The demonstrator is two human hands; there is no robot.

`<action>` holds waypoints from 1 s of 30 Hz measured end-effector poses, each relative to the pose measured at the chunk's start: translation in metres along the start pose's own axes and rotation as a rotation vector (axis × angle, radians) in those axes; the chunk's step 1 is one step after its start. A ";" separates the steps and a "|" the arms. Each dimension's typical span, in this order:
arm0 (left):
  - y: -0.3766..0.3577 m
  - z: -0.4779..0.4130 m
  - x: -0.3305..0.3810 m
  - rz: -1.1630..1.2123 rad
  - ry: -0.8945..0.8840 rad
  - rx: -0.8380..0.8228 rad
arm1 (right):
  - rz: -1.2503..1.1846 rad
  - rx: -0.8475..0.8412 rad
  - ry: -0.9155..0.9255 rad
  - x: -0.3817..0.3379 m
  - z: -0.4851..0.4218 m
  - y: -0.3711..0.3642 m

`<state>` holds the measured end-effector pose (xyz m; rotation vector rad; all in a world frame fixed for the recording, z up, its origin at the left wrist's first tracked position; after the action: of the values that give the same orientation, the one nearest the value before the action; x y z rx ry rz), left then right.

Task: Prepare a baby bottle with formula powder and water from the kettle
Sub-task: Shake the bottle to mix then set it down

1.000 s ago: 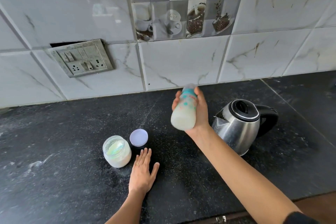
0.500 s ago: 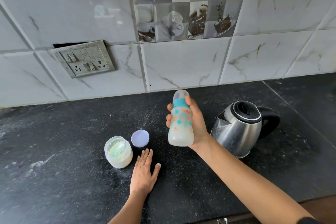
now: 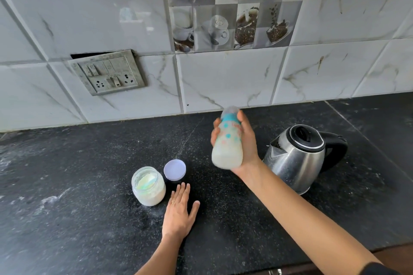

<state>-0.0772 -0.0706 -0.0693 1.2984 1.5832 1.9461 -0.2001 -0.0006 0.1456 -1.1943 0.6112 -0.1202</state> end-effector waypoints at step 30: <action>0.001 -0.001 0.001 -0.011 -0.001 -0.008 | 0.118 -0.092 -0.031 0.012 0.015 -0.015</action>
<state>-0.0780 -0.0708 -0.0680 1.2844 1.5777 1.9426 -0.1786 0.0015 0.1576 -1.2439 0.6640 0.0260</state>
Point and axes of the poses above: each hand's wrist, its own z-axis away from the middle knuckle, its own y-axis out of the back of the hand, x = y × z, the point moved 10 cm from there along -z, towards the middle knuckle, and after that the axes turned 4 degrees about x, right-handed, at the moved point
